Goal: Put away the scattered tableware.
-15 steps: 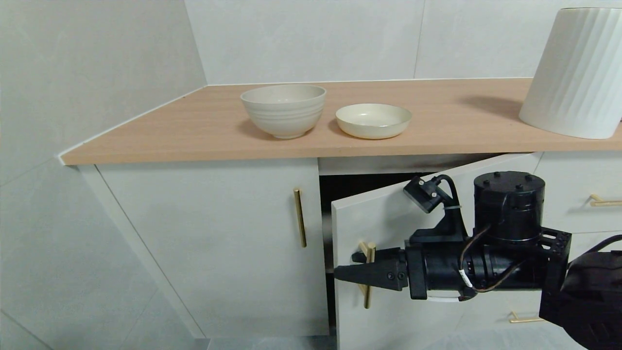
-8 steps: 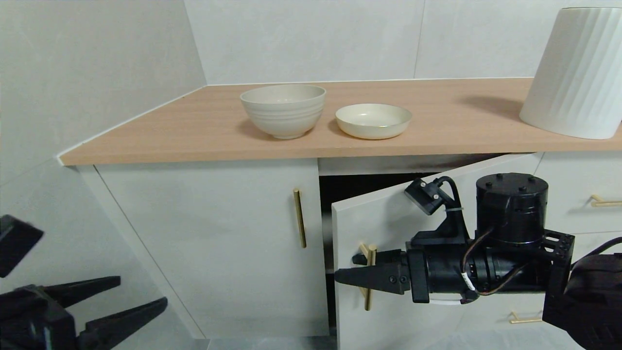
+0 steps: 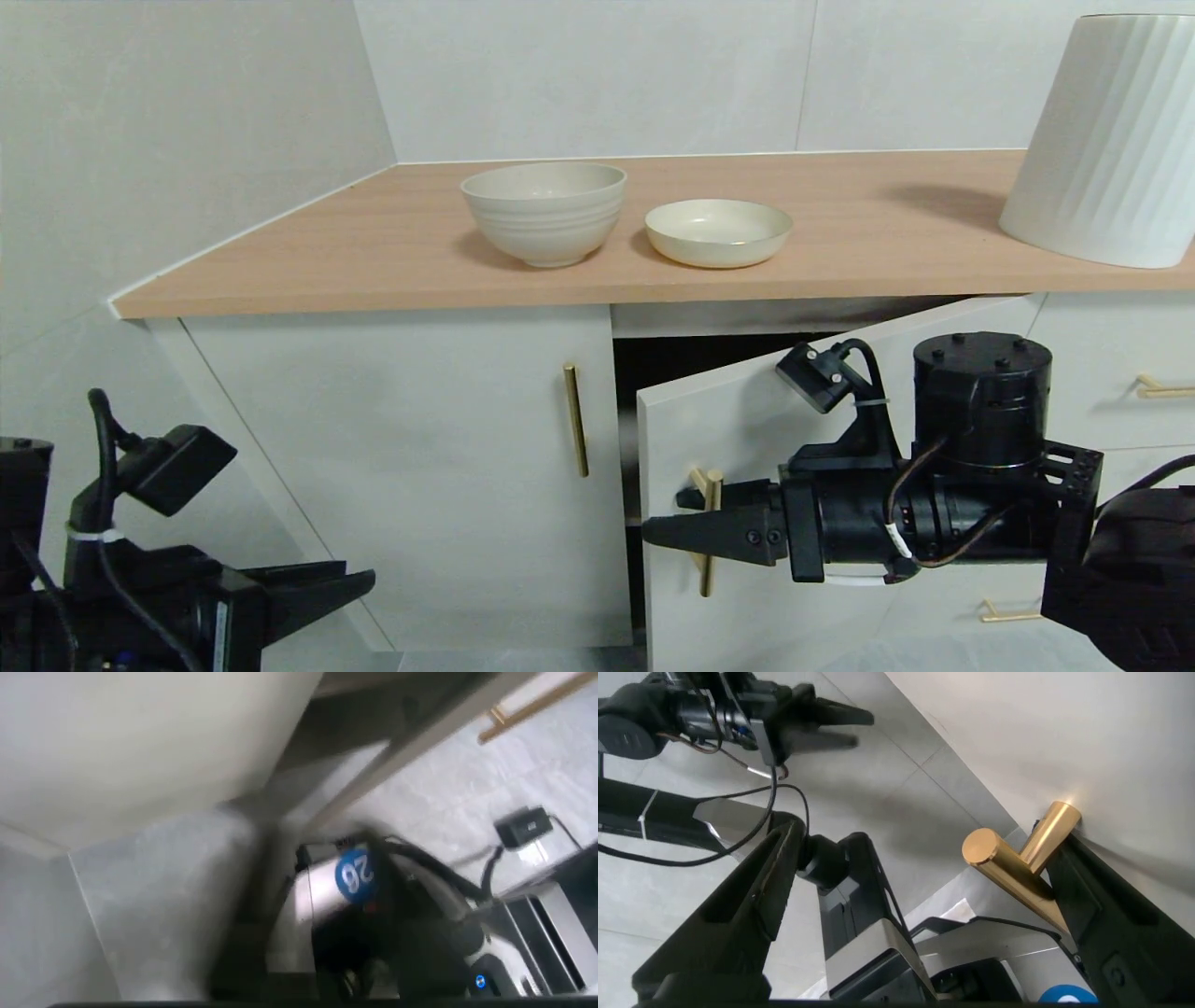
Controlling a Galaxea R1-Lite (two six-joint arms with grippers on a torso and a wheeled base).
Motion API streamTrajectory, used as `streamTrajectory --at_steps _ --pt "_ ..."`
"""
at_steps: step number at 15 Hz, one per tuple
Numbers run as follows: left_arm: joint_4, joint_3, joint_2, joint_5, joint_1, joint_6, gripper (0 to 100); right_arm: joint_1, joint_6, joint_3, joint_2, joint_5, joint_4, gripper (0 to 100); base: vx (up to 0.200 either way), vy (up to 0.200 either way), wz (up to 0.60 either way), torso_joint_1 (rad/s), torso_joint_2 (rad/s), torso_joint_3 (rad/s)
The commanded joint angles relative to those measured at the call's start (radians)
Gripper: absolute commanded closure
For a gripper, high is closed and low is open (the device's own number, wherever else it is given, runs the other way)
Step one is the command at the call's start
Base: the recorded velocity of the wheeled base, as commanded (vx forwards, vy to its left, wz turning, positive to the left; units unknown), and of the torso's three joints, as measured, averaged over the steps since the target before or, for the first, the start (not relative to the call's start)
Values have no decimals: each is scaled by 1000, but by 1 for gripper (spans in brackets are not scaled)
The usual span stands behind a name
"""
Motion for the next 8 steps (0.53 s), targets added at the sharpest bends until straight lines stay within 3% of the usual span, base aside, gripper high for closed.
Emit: streamTrajectory --at_steps 1,4,6,7,8 --pt "-31 1 32 0 -14 -1 100 0 1 0 7 0 -1 0 0 0 0 0 0 0" --pt "-60 -15 87 1 -53 -4 100 0 1 0 5 0 -1 0 0 0 0 0 0 0" --pt "-83 -95 156 -2 -109 -150 100 2 1 3 4 0 -1 0 0 0 0 0 0 0" --pt "-110 -127 188 -2 -135 -185 100 2 1 3 2 0 -1 0 0 0 0 0 0 0" --pt "-132 -141 216 -2 -154 -186 100 2 1 3 2 0 -1 0 0 0 0 0 0 0"
